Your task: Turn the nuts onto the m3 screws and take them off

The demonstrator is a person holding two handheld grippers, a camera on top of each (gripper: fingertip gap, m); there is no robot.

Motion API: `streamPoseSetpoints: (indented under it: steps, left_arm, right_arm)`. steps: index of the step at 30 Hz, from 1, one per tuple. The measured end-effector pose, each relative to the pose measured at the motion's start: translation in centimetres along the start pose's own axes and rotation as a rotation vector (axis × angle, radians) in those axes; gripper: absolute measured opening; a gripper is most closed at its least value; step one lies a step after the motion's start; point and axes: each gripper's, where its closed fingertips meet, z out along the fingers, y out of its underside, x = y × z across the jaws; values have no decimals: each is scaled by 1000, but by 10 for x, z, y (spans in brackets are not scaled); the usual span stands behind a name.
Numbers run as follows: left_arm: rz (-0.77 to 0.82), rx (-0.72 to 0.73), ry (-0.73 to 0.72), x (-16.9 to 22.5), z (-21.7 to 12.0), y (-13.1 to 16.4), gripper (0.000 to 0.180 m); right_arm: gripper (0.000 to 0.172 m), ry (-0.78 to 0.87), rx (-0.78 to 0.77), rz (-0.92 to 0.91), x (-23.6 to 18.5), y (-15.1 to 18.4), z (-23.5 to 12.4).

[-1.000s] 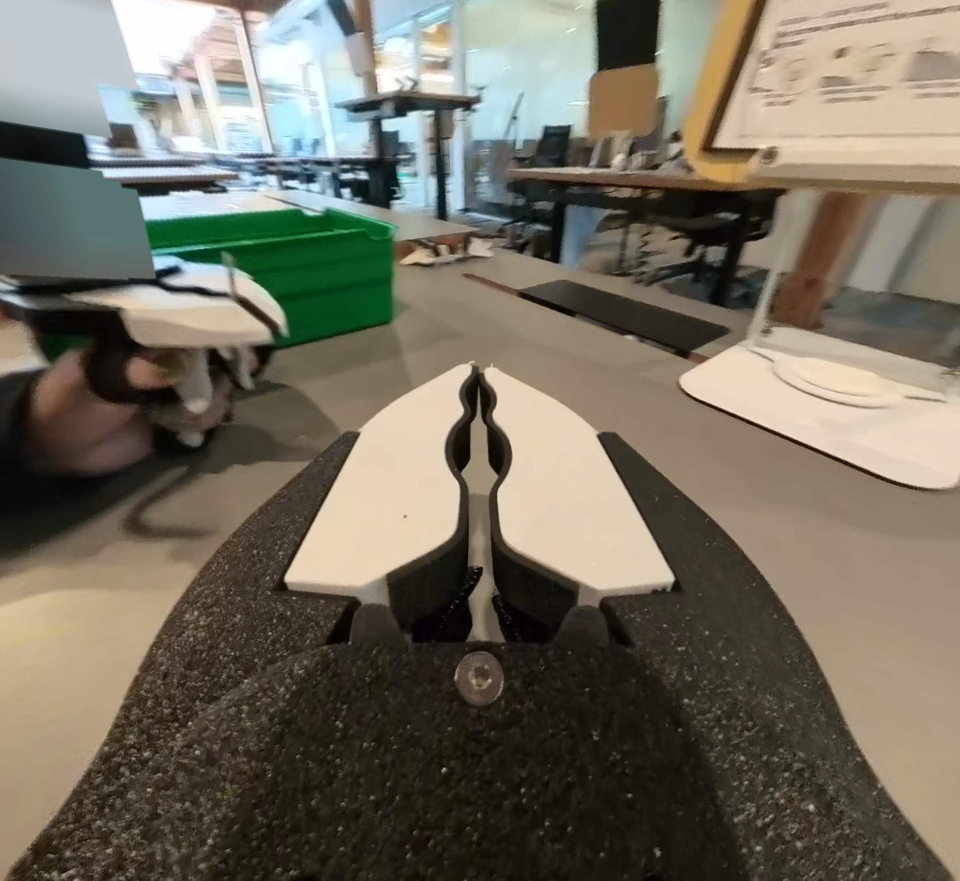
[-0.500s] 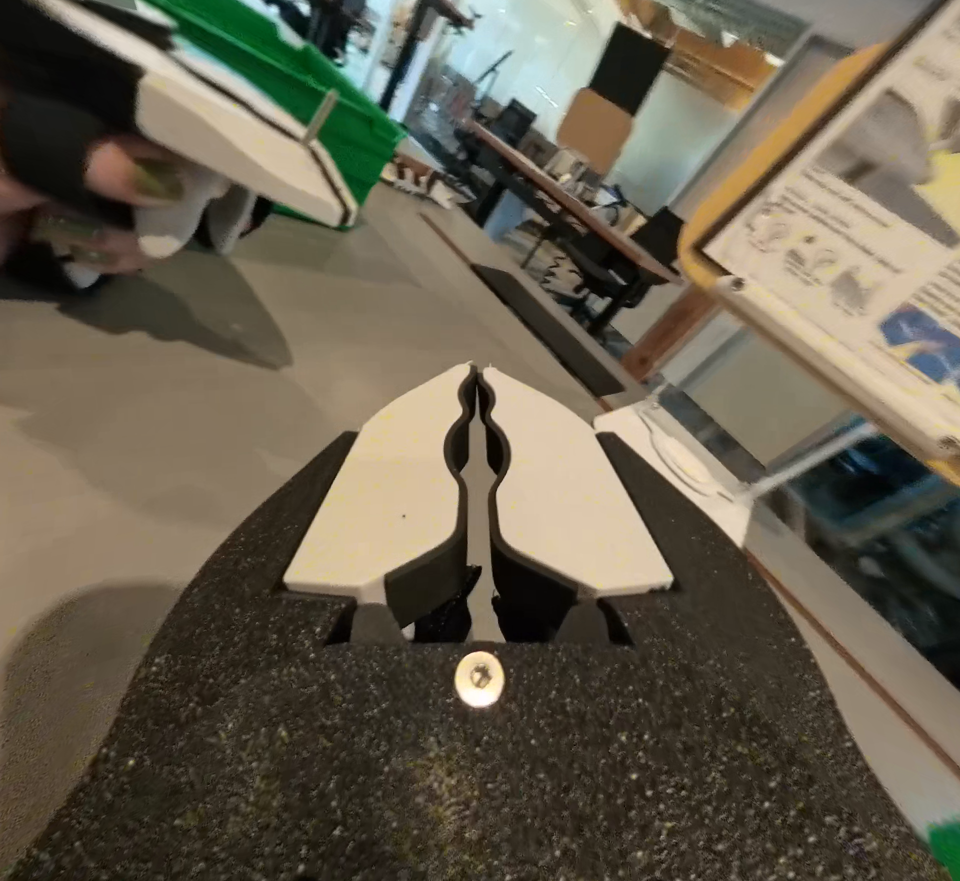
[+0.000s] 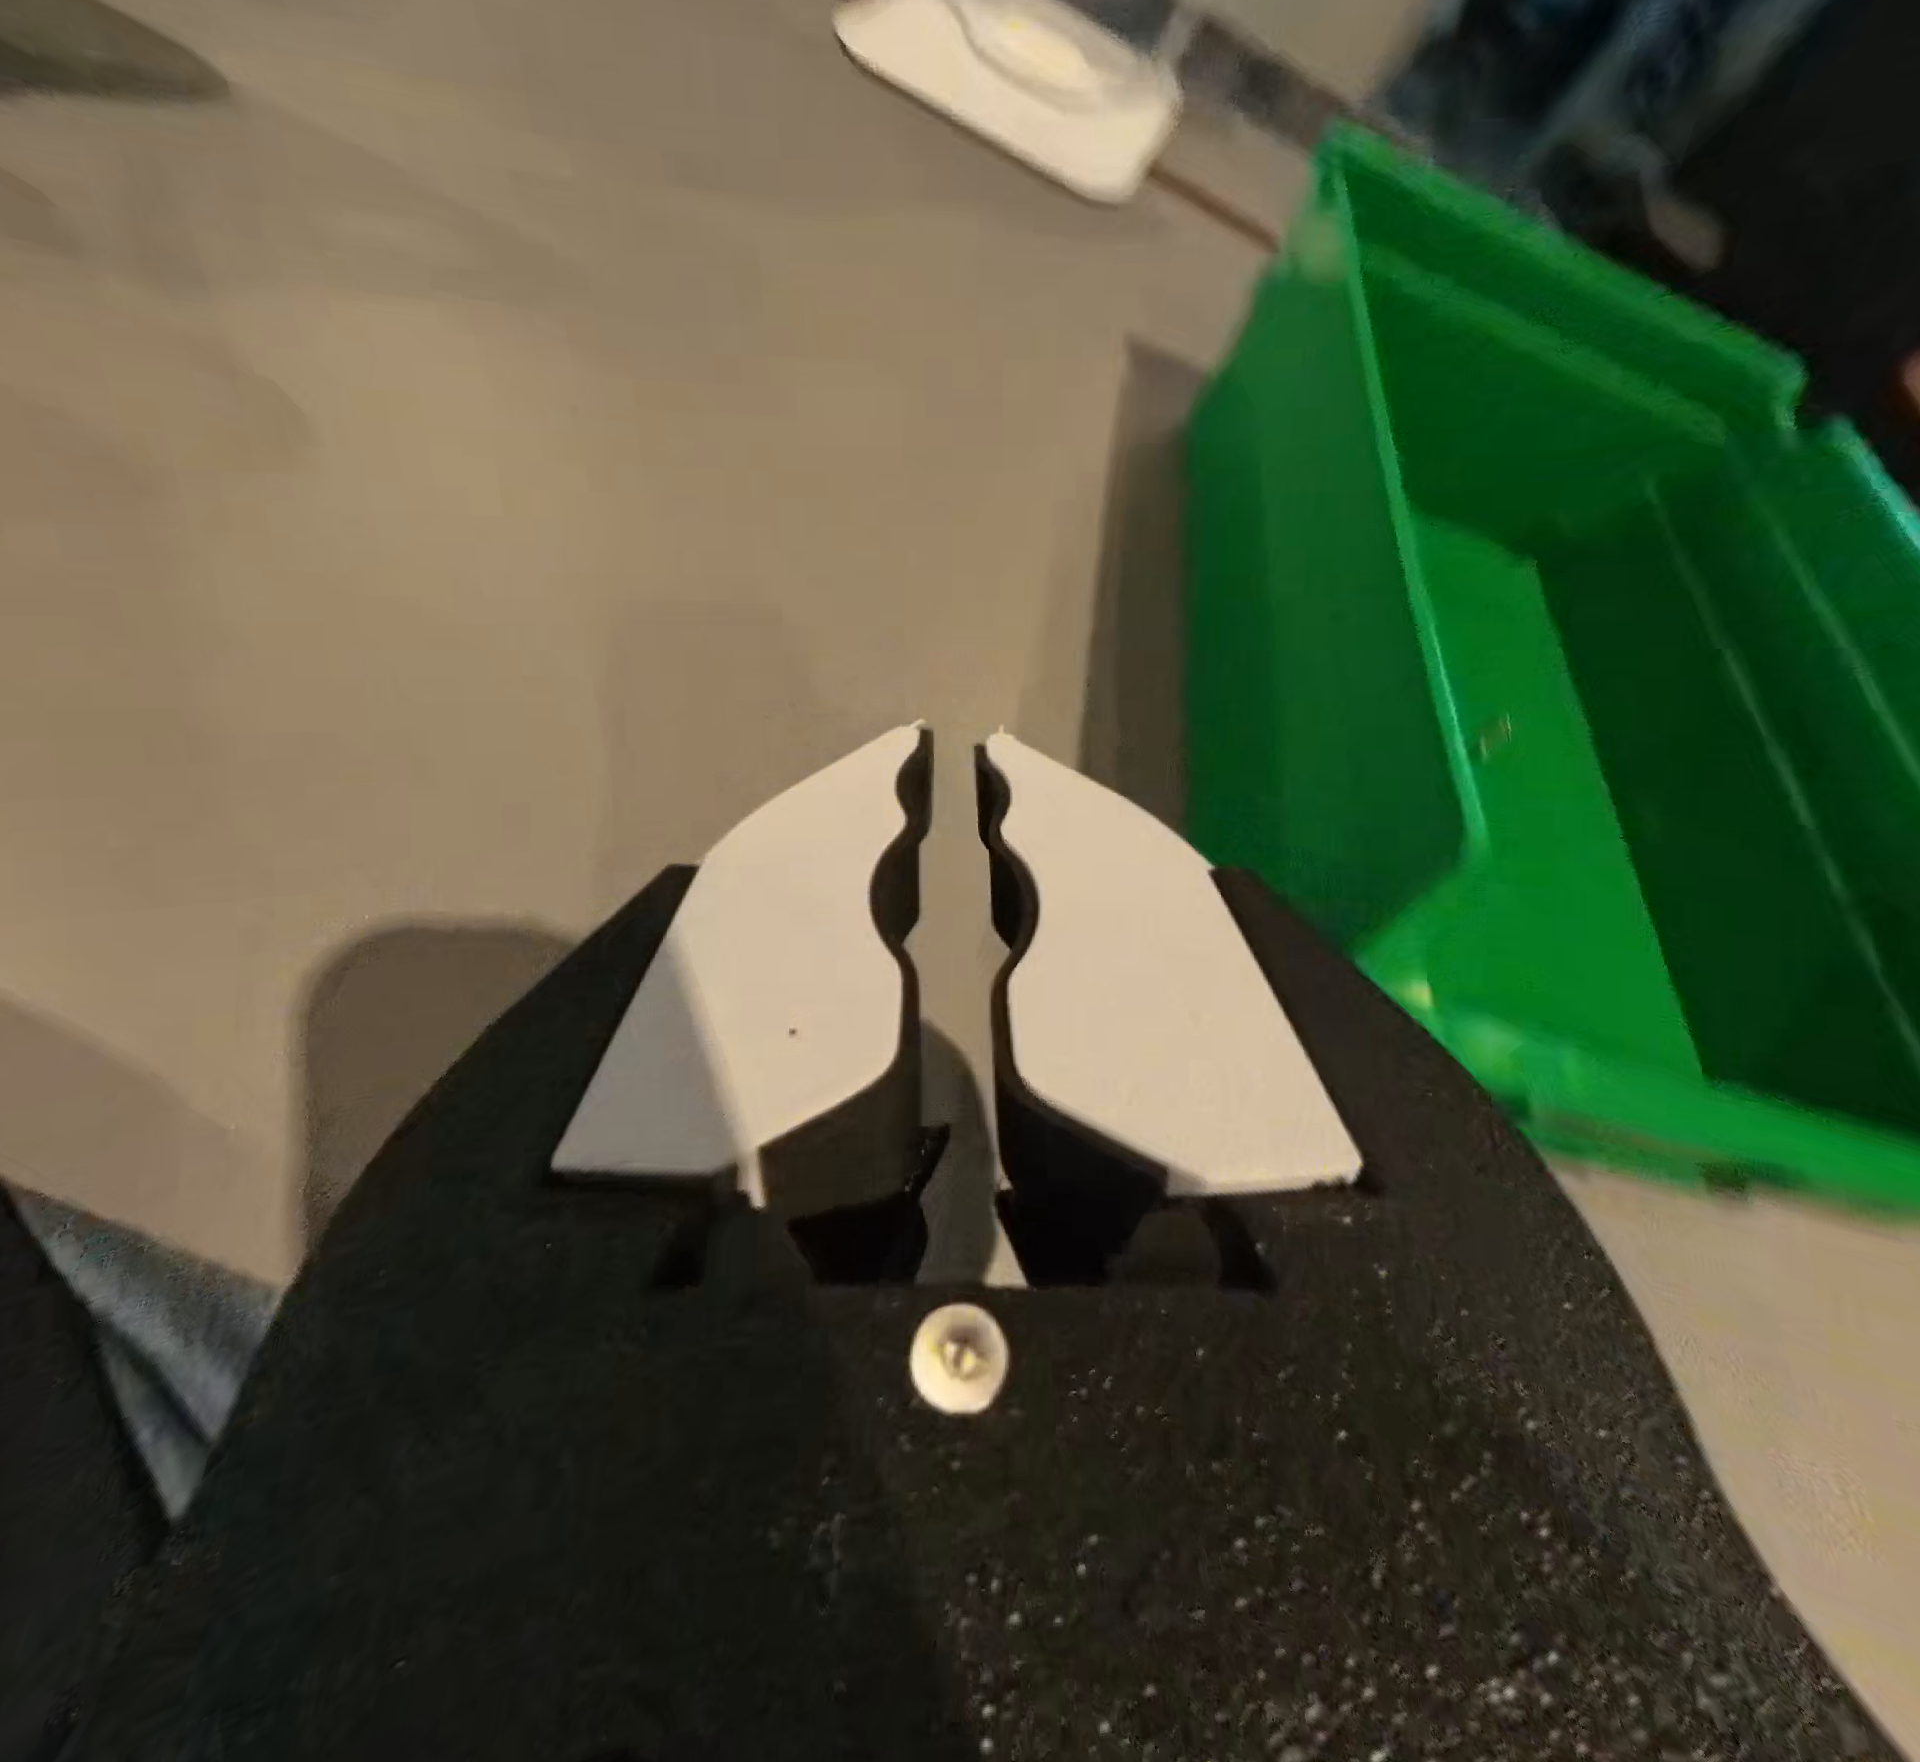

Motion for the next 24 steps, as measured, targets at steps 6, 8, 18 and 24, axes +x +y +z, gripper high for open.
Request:
streamPoseSetpoints:
  steps: [6,8,18,24]
  left_arm:
    - [9,-9,9,2,1,1,1]
    - [8,-7,10,2,0,1,1]
    - [1,-7,19,3,1,1,1]
    - [-3,-8,24,3,1,1,1]
  right_arm:
    - [9,29,-286,109,19,65,-7]
    - [10,43,-315,129,24,71,-8]
    - [16,24,-331,202,23,81,3]
    - [6,43,-355,175,26,83,2]
